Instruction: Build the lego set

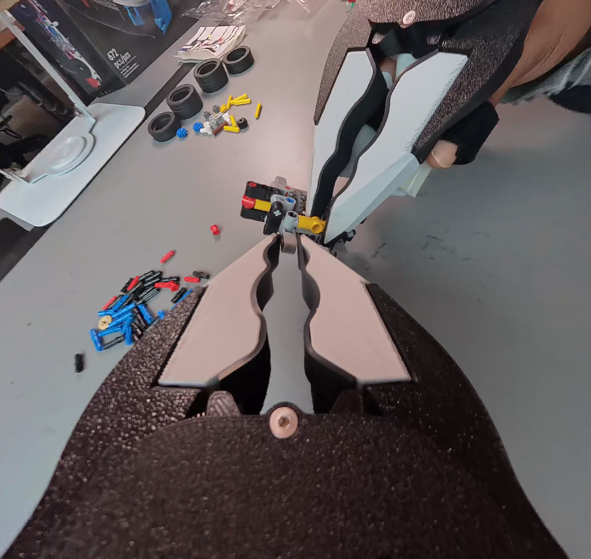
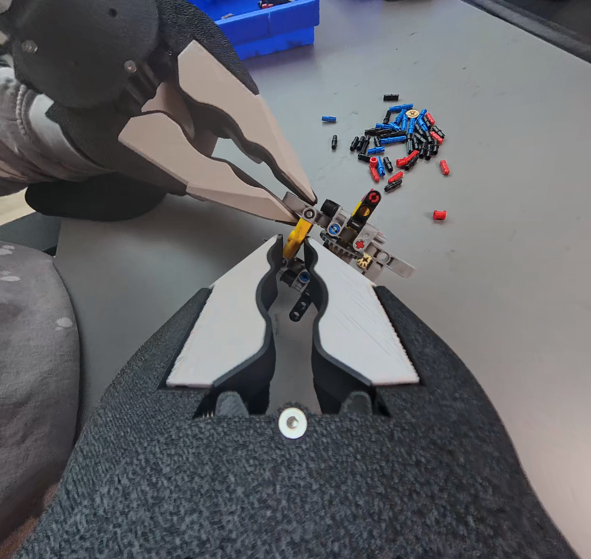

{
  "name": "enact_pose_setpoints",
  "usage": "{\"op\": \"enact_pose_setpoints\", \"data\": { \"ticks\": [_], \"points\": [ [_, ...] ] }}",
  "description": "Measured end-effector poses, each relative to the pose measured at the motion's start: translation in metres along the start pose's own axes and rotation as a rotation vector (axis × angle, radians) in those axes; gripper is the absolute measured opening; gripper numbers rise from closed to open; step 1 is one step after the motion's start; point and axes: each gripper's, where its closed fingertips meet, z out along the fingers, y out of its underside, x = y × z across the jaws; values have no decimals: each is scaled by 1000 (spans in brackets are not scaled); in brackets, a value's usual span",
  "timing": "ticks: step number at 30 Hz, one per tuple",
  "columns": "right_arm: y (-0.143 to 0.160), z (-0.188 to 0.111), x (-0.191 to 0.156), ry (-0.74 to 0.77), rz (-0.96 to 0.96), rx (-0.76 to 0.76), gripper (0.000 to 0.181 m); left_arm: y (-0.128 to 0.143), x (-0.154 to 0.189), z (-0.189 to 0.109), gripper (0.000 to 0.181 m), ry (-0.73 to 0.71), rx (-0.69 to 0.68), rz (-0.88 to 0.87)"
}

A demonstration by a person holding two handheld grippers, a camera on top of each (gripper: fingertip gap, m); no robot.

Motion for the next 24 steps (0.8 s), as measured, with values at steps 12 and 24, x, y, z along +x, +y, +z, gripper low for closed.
{"op": "enact_pose_setpoints", "data": {
  "ticks": [12,24],
  "points": [
    [23,-11,-17,-92,-431,-48,7,-5,3,-23,34,438,156,-333],
    [35,-15,-26,-140,-484,-125,7,1,29,-21,7,443,96,-44]
  ]
}}
